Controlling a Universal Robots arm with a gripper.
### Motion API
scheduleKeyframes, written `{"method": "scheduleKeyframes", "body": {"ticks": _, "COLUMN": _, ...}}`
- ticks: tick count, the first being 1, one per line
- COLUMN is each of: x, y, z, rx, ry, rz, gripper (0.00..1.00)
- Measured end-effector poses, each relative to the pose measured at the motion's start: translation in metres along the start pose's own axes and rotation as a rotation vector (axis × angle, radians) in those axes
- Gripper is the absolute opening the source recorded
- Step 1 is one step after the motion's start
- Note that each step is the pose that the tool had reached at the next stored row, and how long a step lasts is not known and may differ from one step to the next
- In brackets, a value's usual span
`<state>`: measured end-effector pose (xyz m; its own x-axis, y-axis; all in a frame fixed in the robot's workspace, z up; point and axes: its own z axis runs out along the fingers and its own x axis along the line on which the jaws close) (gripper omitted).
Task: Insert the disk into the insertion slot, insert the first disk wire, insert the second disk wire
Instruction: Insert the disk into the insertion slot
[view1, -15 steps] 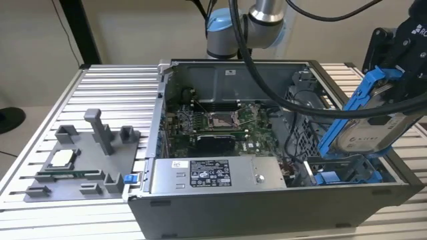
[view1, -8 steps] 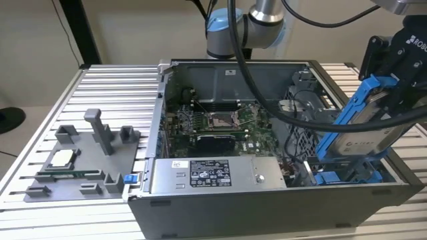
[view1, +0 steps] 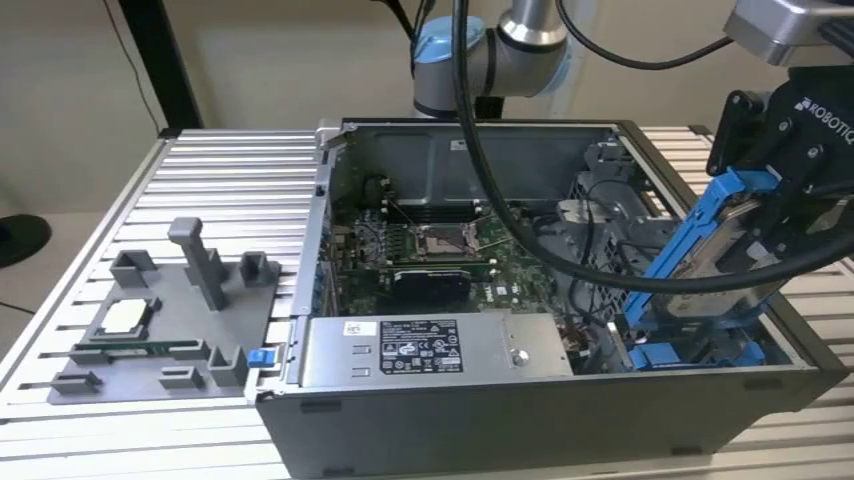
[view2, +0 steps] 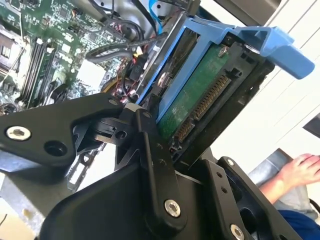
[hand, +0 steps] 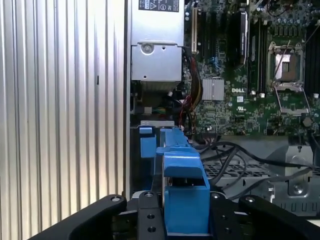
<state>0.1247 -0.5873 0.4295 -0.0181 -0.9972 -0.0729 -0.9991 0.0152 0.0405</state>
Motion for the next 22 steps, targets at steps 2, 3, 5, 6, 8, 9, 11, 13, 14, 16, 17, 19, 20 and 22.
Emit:
{"method": "scheduleKeyframes", "body": {"ticks": 2, "x": 0.0004, "y": -0.0002, "z": 0.0034, "rx": -0.0001, "ry": -0.0048, "rz": 0.0, "gripper": 0.0}}
{"method": "scheduleKeyframes", "body": {"ticks": 3, "x": 0.0006, "y": -0.0002, "z": 0.0048, "rx": -0.0002, "ry": -0.0079, "rz": 0.0, "gripper": 0.0}}
{"method": "scheduleKeyframes", "body": {"ticks": 5, "x": 0.0011, "y": -0.0005, "z": 0.0067, "rx": -0.0002, "ry": -0.0127, "rz": 0.0, "gripper": 0.0}}
{"method": "scheduleKeyframes", "body": {"ticks": 6, "x": 0.0013, "y": -0.0007, "z": 0.0075, "rx": -0.0003, "ry": -0.0141, "rz": -0.001, "gripper": 0.0}}
{"method": "scheduleKeyframes", "body": {"ticks": 8, "x": 0.002, "y": -0.0009, "z": 0.0092, "rx": -0.0003, "ry": -0.0165, "rz": -0.001, "gripper": 0.0}}
{"method": "scheduleKeyframes", "body": {"ticks": 9, "x": 0.0022, "y": -0.0011, "z": 0.01, "rx": -0.0004, "ry": -0.0174, "rz": -0.001, "gripper": 0.0}}
{"method": "scheduleKeyframes", "body": {"ticks": 11, "x": 0.0032, "y": -0.0017, "z": 0.0114, "rx": -0.0004, "ry": -0.0191, "rz": -0.001, "gripper": 0.0}}
{"method": "scheduleKeyframes", "body": {"ticks": 13, "x": 0.0043, "y": -0.0023, "z": 0.0128, "rx": -0.0004, "ry": -0.0208, "rz": -0.001, "gripper": 0.0}}
{"method": "scheduleKeyframes", "body": {"ticks": 14, "x": 0.0048, "y": -0.0025, "z": 0.0135, "rx": -0.0004, "ry": -0.0216, "rz": -0.001, "gripper": 0.0}}
{"method": "scheduleKeyframes", "body": {"ticks": 16, "x": 0.0056, "y": -0.0029, "z": 0.015, "rx": -0.0005, "ry": -0.0224, "rz": -0.001, "gripper": 0.0}}
{"method": "scheduleKeyframes", "body": {"ticks": 17, "x": 0.006, "y": -0.0032, "z": 0.0157, "rx": -0.0005, "ry": -0.0227, "rz": -0.001, "gripper": 0.0}}
{"method": "scheduleKeyframes", "body": {"ticks": 19, "x": 0.0071, "y": -0.0037, "z": 0.0173, "rx": -0.0005, "ry": -0.0231, "rz": -0.001, "gripper": 0.0}}
{"method": "scheduleKeyframes", "body": {"ticks": 20, "x": 0.0076, "y": -0.0037, "z": 0.0181, "rx": -0.0005, "ry": -0.0234, "rz": -0.001, "gripper": 0.0}}
{"method": "scheduleKeyframes", "body": {"ticks": 22, "x": 0.008, "y": -0.0038, "z": 0.0202, "rx": -0.0006, "ry": -0.0242, "rz": -0.001, "gripper": 0.0}}
